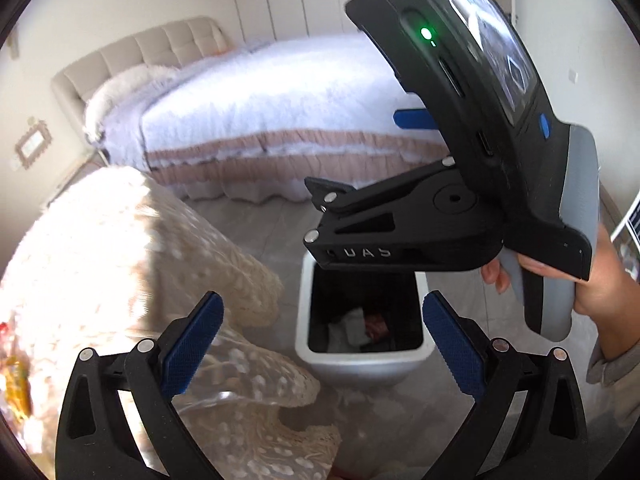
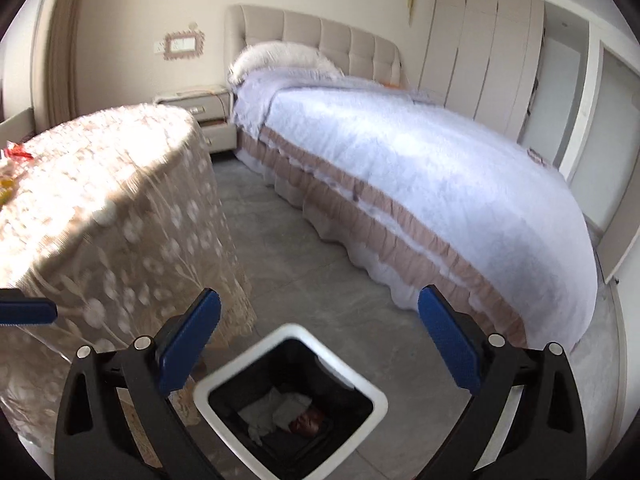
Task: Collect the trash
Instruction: 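Return both tools to the table and grasp the clear plastic bag with the left tool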
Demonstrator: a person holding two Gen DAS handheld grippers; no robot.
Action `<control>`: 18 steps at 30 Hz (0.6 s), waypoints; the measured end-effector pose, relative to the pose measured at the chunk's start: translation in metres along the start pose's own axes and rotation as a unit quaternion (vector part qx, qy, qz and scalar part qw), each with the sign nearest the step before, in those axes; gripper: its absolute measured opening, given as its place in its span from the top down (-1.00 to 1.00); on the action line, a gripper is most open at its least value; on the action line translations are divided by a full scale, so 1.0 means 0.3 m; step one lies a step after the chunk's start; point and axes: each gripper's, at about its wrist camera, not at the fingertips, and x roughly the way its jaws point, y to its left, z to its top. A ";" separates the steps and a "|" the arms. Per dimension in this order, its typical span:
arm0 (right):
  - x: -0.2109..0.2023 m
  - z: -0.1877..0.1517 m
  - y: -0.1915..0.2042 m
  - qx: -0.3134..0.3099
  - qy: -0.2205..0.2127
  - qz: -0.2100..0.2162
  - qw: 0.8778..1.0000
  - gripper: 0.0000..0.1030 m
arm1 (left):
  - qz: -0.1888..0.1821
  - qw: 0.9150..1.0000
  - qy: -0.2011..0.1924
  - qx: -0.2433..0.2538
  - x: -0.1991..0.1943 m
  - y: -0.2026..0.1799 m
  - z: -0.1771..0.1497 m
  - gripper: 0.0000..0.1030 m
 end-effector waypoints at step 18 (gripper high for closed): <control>-0.354 0.234 0.367 -0.049 -0.145 0.170 0.973 -0.91 | 0.275 0.934 -0.098 -0.206 -0.600 0.507 -0.326 -0.90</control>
